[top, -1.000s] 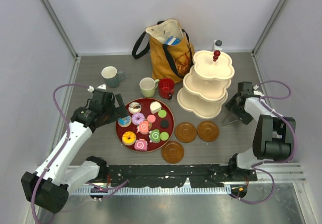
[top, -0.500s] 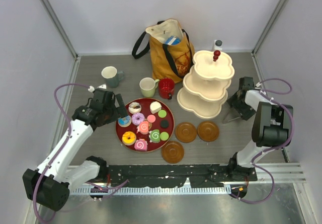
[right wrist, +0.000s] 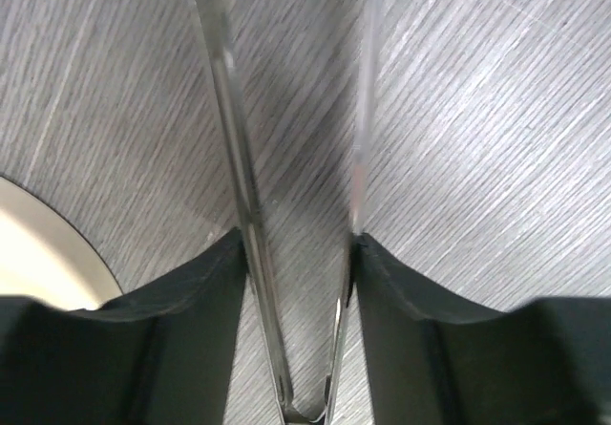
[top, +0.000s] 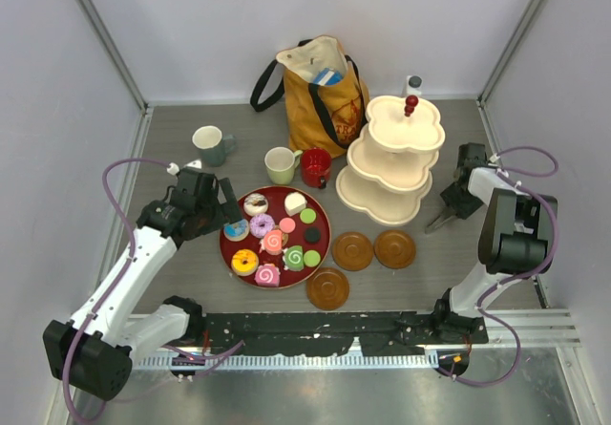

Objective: Serve the afternoon tea

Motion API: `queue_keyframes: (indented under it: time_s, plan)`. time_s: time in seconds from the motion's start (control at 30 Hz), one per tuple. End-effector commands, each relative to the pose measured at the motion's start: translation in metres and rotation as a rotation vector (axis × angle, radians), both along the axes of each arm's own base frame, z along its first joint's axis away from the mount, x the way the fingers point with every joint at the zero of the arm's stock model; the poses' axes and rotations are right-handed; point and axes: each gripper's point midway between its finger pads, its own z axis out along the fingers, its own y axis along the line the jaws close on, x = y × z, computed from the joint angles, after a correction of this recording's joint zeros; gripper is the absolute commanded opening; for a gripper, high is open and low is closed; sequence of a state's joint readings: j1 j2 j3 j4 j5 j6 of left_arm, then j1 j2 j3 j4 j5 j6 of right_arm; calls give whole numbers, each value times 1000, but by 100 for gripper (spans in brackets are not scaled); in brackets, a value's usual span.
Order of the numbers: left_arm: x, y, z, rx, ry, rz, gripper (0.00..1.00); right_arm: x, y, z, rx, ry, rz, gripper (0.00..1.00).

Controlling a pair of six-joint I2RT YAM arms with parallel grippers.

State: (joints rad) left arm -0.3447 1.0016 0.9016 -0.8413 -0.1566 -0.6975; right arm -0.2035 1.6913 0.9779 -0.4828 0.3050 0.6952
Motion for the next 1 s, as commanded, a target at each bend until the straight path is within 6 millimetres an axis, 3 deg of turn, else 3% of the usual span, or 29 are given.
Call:
queue_keyframes:
  time_s: [0.0, 0.1, 0.23, 0.37, 0.5, 0.7, 0.93, 0.97]
  plan:
    - [7, 1, 6, 4, -33, -2, 100, -5, -1, -3, -5, 10, 11, 48]
    - [6, 0, 7, -4, -33, -6, 100, -5, -4, 16, -31, -25, 27, 45]
    - [2, -2, 10, -25, -36, -7, 100, -16, -8, 59, -86, -77, 55, 45]
    - [-7, -3, 13, -47, -33, -9, 100, -24, -9, 117, -142, -186, 76, 45]
    - [-16, -1, 19, -68, -56, 4, 100, -35, -10, 191, -202, -348, 70, 45]
    - [-30, 8, 36, -86, -120, 35, 100, -43, 18, 300, -191, -635, 199, 45]
    - [-40, 15, 46, -93, -170, 48, 100, -51, 71, 395, -182, -823, 475, 45]
    - [-40, 15, 46, -92, -169, 49, 99, -46, 89, 400, -167, -821, 546, 45]
